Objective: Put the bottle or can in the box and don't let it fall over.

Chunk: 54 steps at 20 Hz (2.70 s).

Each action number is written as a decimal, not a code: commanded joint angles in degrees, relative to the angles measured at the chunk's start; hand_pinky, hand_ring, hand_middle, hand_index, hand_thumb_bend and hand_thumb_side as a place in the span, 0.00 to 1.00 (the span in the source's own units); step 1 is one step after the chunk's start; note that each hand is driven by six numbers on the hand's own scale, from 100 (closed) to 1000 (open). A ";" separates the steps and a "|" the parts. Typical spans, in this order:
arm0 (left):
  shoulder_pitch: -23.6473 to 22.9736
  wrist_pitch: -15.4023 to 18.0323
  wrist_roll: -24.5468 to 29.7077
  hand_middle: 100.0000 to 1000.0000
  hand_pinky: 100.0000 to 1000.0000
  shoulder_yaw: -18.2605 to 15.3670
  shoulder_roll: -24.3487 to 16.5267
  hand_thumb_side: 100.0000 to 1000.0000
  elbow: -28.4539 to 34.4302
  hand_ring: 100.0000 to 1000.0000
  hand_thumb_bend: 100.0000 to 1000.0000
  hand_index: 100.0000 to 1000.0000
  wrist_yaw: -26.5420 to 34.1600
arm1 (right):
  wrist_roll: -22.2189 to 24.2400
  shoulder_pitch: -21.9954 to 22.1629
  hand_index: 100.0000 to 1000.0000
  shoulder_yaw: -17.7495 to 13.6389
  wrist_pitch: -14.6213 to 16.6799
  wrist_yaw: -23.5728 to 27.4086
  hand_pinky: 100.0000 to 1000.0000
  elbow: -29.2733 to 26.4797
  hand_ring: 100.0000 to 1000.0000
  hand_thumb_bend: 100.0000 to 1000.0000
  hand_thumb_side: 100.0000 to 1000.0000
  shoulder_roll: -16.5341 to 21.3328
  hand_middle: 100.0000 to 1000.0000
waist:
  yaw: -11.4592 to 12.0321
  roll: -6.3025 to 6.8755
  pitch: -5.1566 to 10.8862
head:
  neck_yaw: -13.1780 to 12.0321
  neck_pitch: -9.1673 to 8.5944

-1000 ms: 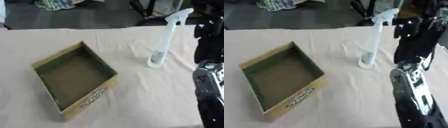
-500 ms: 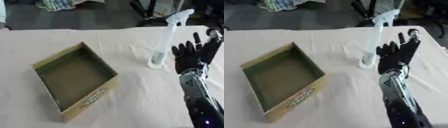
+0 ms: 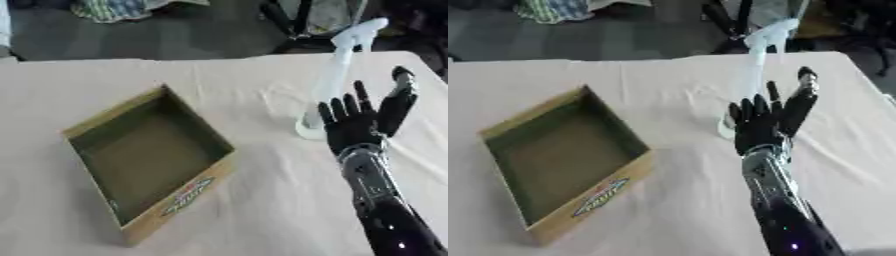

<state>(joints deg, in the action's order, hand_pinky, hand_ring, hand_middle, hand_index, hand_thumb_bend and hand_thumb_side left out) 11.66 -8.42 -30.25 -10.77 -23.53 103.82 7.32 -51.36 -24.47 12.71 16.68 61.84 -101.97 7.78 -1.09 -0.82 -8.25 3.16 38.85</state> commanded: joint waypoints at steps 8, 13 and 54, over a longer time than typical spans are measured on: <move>0.92 0.03 0.12 0.58 0.56 -0.08 -1.09 0.72 0.94 0.65 0.00 0.76 0.24 | 2.45 -4.94 0.92 -0.75 5.45 1.92 0.00 4.60 0.00 0.17 0.82 -0.47 0.00 | 0.34 0.50 0.21 | 0.38 -1.28; 0.91 0.01 0.12 0.58 0.56 -0.07 -1.04 0.72 0.93 0.65 0.00 0.76 0.27 | 3.18 -6.14 0.91 -1.44 6.93 0.73 0.00 6.66 0.00 0.13 0.81 -0.36 0.00 | 0.37 0.63 0.04 | 0.57 -1.45; 1.05 -0.11 0.13 0.59 0.56 -0.02 -0.48 0.72 1.04 0.66 0.00 0.76 0.42 | -0.60 -14.97 0.89 -5.34 11.58 -3.90 0.00 12.02 0.00 0.05 0.79 2.08 0.00 | 1.14 1.21 -0.75 | 1.96 -2.15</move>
<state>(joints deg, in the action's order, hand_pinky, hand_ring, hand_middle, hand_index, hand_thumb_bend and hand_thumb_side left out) 12.11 -8.50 -30.14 -10.45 -23.12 103.83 7.55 -47.44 -38.32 7.84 23.20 58.47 -89.23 8.85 0.04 0.22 -9.63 5.08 37.17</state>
